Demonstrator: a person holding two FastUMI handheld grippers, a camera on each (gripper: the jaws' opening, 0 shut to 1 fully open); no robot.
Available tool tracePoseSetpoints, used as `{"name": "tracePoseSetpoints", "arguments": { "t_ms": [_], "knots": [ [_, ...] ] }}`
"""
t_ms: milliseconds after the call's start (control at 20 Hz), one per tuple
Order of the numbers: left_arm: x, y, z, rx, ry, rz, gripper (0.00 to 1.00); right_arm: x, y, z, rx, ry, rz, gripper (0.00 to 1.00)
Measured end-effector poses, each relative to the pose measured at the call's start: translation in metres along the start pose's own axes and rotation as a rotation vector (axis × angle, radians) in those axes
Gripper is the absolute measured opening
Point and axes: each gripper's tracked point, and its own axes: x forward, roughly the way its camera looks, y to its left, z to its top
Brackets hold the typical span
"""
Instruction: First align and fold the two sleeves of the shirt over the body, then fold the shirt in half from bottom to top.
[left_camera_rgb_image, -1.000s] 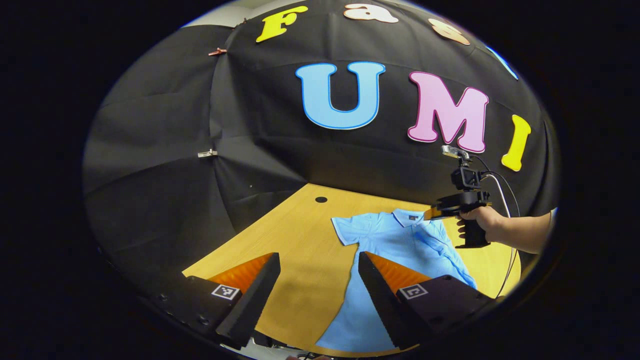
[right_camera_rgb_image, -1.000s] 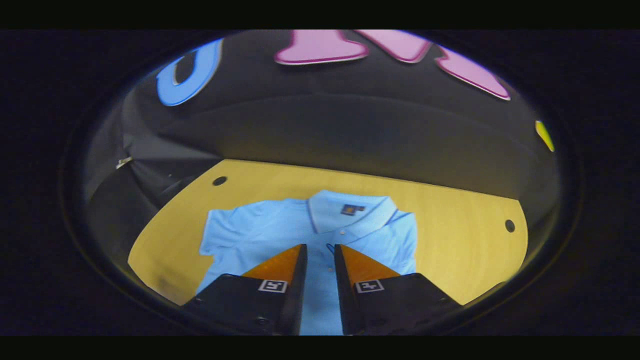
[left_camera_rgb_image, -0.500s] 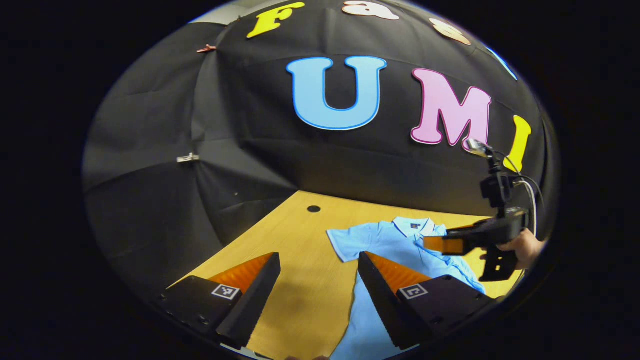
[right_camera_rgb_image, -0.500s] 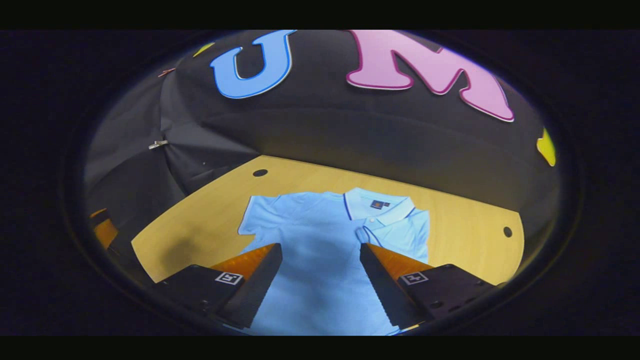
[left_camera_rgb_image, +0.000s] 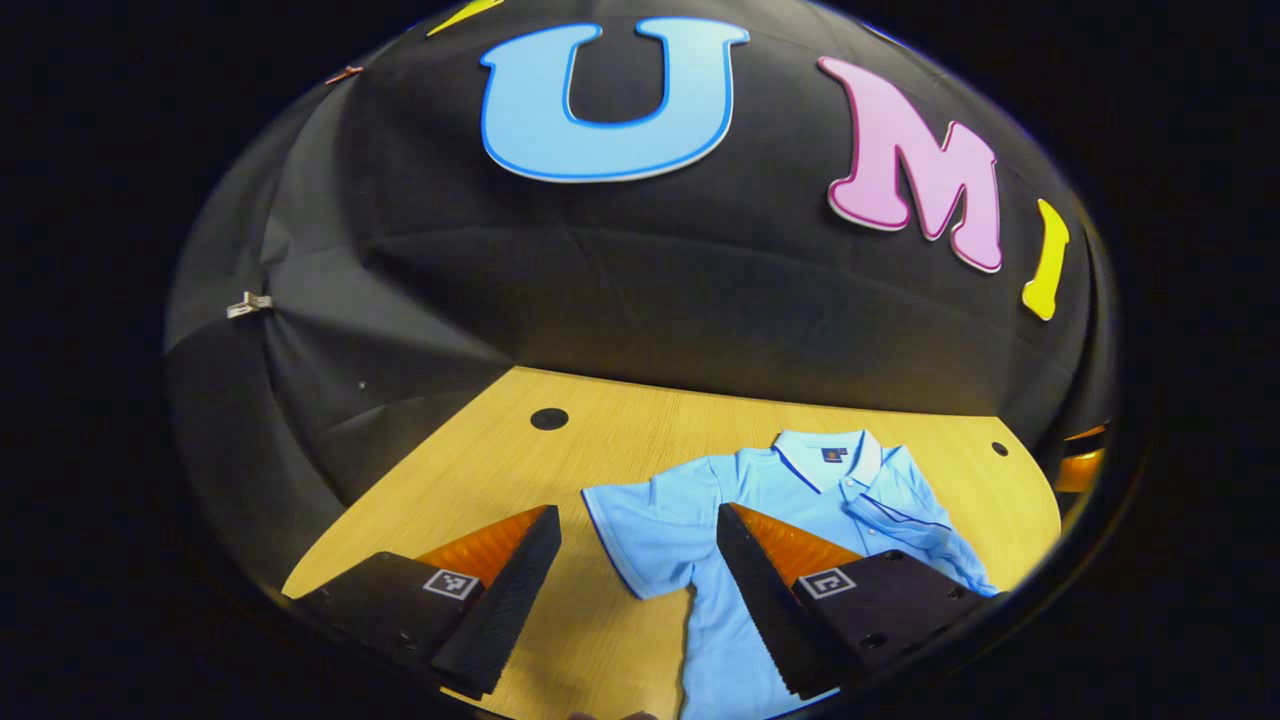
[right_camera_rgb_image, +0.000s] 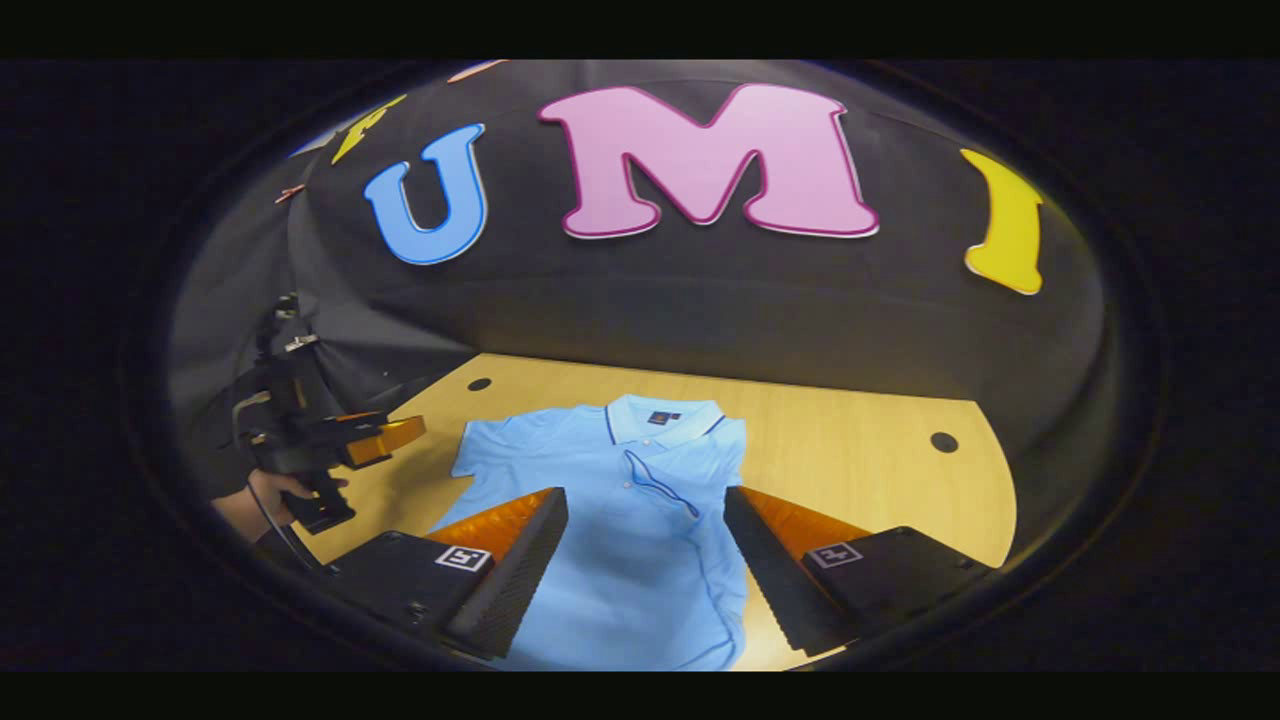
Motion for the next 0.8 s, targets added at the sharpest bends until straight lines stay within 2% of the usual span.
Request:
{"name": "tracePoseSetpoints", "arguments": {
  "t_ms": [150,300,450,600,700,800],
  "knots": [
    [0.060,0.007,-0.019,0.020,0.062,-0.004,1.00,-0.025,-0.030,-0.011,0.071,-0.003,-0.057,0.98],
    [0.104,0.006,-0.041,0.072,0.111,-0.019,0.99,-0.041,-0.052,-0.027,0.225,-0.009,-0.108,0.98],
    [0.128,0.008,-0.056,0.088,0.157,-0.001,0.98,-0.045,-0.084,-0.047,0.284,0.007,-0.169,0.99],
    [0.132,0.009,-0.063,0.064,0.174,0.002,0.97,-0.053,-0.110,-0.058,0.289,0.020,-0.206,0.98],
    [0.135,0.008,-0.063,0.068,0.175,-0.006,0.99,-0.061,-0.121,-0.059,0.285,0.012,-0.228,0.98],
    [0.134,0.006,-0.064,0.079,0.183,-0.035,0.97,-0.064,-0.124,-0.063,0.290,0.012,-0.233,0.98]
  ]
}}
